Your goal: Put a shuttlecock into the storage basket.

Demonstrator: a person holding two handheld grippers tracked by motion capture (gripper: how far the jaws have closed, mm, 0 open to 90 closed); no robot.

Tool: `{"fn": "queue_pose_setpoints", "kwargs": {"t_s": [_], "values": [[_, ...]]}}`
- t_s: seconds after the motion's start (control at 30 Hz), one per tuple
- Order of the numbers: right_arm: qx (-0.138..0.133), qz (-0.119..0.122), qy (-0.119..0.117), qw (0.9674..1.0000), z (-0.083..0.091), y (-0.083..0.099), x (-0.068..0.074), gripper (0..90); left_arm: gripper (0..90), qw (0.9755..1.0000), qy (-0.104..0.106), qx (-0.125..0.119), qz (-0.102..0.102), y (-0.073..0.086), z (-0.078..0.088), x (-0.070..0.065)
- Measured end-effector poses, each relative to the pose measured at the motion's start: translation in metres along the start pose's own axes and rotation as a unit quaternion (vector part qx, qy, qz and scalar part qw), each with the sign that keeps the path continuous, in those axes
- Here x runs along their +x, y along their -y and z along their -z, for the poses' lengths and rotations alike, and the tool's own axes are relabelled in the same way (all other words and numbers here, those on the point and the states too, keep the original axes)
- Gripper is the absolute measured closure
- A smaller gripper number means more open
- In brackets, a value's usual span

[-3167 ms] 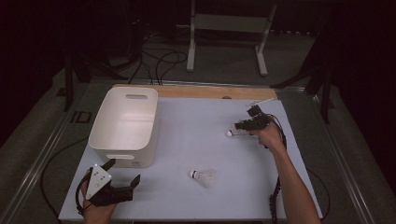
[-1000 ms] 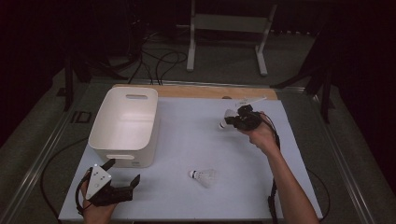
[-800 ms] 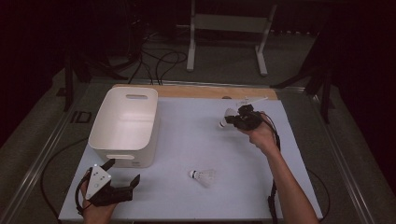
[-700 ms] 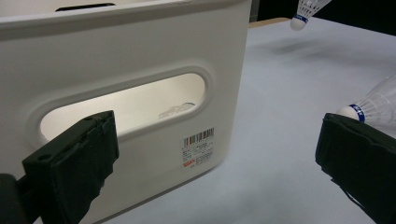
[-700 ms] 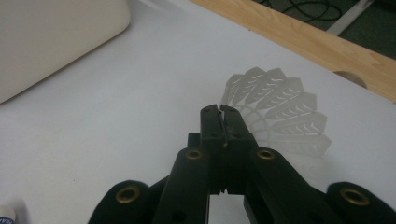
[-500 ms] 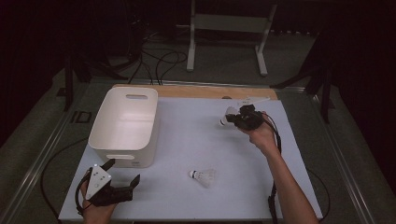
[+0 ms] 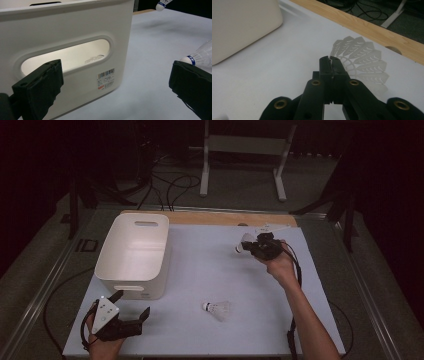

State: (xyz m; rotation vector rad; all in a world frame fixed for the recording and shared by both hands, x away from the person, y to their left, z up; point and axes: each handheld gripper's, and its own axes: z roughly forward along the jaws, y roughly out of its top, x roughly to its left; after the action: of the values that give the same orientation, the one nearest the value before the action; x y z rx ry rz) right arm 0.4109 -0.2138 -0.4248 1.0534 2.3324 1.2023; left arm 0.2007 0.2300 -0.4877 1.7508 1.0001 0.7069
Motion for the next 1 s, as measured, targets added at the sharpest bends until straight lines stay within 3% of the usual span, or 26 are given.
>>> {"fn": "queue_pose_setpoints", "kwargs": {"t_s": [1.0], "values": [[-0.025, 0.003, 0.006, 0.9997, 0.0081, -0.0065, 0.0076, 89.5, 0.0, 1.0000, 0.001, 0.001, -0.001, 0.0001, -0.0011, -0.0006]]}}
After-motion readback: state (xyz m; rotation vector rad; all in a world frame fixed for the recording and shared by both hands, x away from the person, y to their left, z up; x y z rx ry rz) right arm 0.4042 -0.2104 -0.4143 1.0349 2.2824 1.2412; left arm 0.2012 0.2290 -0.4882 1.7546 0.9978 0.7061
